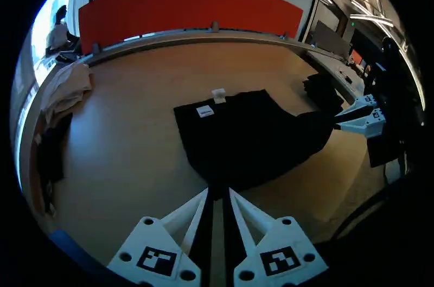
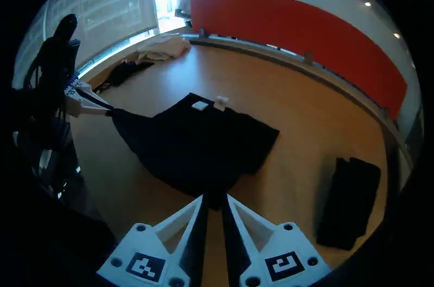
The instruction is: Fold towel
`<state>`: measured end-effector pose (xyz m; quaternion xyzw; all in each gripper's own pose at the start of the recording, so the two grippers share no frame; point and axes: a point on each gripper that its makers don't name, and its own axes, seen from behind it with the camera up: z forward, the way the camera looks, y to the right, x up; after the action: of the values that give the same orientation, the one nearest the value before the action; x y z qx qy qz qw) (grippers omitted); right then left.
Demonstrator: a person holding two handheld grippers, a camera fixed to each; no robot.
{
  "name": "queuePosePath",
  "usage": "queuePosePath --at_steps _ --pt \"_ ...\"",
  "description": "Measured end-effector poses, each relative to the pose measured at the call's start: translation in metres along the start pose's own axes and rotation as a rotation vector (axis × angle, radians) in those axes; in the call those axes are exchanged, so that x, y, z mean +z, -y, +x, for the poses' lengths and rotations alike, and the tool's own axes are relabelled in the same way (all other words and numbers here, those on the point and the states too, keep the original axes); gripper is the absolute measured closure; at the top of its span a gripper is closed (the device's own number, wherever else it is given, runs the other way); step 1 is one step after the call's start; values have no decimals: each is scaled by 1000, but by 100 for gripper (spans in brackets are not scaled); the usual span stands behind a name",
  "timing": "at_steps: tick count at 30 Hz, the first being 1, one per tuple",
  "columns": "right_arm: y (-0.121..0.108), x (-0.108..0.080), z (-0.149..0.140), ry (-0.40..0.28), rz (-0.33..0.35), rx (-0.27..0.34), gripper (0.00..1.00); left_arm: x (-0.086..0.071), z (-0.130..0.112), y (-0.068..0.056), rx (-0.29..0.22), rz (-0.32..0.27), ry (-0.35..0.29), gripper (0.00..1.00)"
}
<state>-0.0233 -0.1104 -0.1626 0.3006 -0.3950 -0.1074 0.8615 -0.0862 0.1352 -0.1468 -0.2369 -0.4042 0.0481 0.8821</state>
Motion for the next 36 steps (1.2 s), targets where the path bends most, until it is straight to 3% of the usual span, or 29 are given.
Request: queuePosePath --at_steps 18,27,36 --pt "3 -6 2 3 6 13 83 -7 11 -1 -11 -3 -26 89" --pt "-20 10 19 -9 -19 7 83 14 43 9 10 7 -69 89" --pt "-49 41 37 -6 -44 38 83 49 68 32 -12 49 -99 89"
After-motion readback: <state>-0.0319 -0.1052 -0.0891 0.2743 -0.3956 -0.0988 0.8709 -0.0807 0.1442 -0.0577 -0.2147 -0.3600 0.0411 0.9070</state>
